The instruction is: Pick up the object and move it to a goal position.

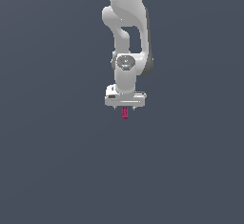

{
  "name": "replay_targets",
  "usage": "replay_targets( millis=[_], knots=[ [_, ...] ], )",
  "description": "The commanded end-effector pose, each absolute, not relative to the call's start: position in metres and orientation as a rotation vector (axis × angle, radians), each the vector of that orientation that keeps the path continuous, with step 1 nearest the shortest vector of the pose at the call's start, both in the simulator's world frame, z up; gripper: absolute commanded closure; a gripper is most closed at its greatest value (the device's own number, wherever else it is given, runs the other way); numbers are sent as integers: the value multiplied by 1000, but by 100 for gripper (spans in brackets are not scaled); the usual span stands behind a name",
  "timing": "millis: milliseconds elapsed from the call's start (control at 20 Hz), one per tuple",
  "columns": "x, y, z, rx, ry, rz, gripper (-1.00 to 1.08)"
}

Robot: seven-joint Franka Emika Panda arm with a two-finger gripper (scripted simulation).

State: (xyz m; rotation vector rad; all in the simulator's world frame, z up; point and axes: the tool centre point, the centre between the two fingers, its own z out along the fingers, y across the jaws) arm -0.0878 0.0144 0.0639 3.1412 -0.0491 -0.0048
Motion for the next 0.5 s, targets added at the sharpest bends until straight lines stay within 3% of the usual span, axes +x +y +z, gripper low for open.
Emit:
replay_targets(
  millis=[0, 450],
  knots=[
    [-90, 15, 62, 3141, -51, 0, -92],
    [-90, 15, 48, 3141, -50, -3, -92]
  ],
)
